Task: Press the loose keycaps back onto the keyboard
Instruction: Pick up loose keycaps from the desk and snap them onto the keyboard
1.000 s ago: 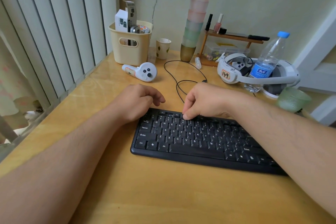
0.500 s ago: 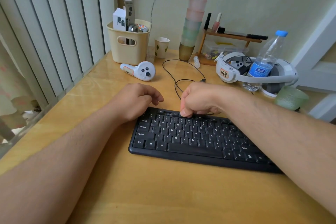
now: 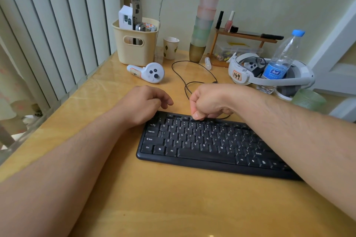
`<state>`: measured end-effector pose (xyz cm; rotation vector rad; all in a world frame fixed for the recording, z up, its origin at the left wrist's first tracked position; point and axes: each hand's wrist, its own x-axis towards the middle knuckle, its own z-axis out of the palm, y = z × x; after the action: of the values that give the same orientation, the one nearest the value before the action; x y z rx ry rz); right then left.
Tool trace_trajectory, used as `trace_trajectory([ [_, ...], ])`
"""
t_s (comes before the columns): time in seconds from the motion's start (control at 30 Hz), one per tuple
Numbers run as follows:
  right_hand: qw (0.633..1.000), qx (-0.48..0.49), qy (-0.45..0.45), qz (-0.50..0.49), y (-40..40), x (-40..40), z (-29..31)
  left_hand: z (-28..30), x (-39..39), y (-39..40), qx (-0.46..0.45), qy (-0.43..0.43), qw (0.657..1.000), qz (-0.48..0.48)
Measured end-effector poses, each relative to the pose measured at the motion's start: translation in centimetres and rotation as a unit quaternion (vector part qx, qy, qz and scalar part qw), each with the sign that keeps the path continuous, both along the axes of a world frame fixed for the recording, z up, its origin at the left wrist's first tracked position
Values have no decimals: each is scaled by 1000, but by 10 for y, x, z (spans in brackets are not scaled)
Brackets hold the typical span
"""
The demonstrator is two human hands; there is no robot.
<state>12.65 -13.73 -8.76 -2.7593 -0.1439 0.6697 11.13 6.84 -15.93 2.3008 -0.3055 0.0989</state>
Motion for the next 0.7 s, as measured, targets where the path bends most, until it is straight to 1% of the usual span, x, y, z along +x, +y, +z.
trace_trajectory([
  [0.23,1000,-20,17,13,6,5,-1,-1,2,-1,7,1,1000,1],
  [0.37,997,-63,43,31,18,9,0,-2,3,-4,12,3,1000,-3],
  [0.5,994,-91,37,57,25,11,1,-2,2,-2,5,3,1000,2],
  [0.6,996,-62,38,51,17,13,5,-1,0,-1,-5,5,1000,2],
  [0.7,999,7,42,17,1,14,7,1,-1,-3,-8,5,1000,0],
])
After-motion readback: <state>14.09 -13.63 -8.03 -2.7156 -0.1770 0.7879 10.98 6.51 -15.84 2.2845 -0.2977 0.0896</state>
